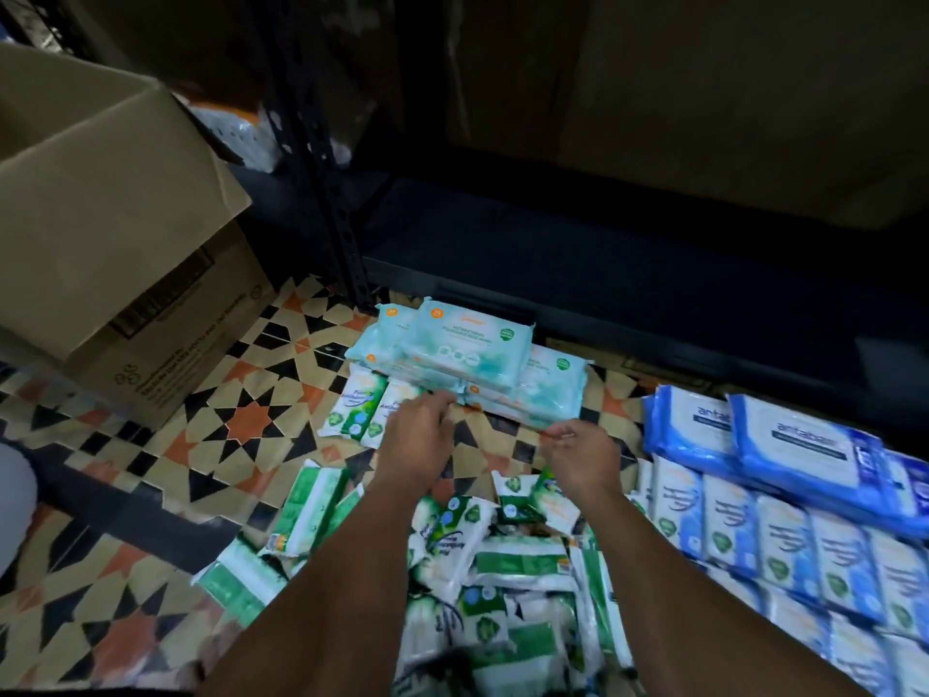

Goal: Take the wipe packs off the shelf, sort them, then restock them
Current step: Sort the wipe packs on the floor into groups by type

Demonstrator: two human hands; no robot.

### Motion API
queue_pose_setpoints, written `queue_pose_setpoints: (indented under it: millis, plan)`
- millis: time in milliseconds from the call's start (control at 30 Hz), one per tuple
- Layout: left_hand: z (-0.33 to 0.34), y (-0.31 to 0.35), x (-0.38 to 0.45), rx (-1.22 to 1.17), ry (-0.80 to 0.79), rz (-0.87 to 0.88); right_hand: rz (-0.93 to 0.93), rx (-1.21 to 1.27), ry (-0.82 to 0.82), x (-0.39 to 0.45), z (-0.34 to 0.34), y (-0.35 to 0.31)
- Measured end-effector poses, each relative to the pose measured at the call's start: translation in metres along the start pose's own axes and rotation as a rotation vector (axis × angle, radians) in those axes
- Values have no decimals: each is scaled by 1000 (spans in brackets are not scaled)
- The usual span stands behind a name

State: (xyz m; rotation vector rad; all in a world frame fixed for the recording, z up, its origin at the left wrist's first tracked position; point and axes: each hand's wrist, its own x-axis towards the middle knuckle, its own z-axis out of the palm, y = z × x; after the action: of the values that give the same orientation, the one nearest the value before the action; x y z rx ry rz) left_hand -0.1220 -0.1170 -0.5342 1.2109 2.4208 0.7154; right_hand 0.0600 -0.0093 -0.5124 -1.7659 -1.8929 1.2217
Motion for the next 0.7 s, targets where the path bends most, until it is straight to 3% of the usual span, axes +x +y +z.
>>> queue_pose_setpoints:
  millis: [100,167,300,533,700]
  plan:
    - [14,28,-5,-15,-248,-22,-130,-204,-64,-5,-19,23]
    - [27,42,-10,48,-384,39,-246,-481,-171,-8,-30,34]
    - [48,59,-16,376,-619,135,-354,-860,-409,-18,-44,46]
    - [66,67,-14,423,-635,167,-507,-1050,-479,-13,-45,47]
    - [69,70,-9,346,-645,94,-616,-1067,-378,-11,-46,41]
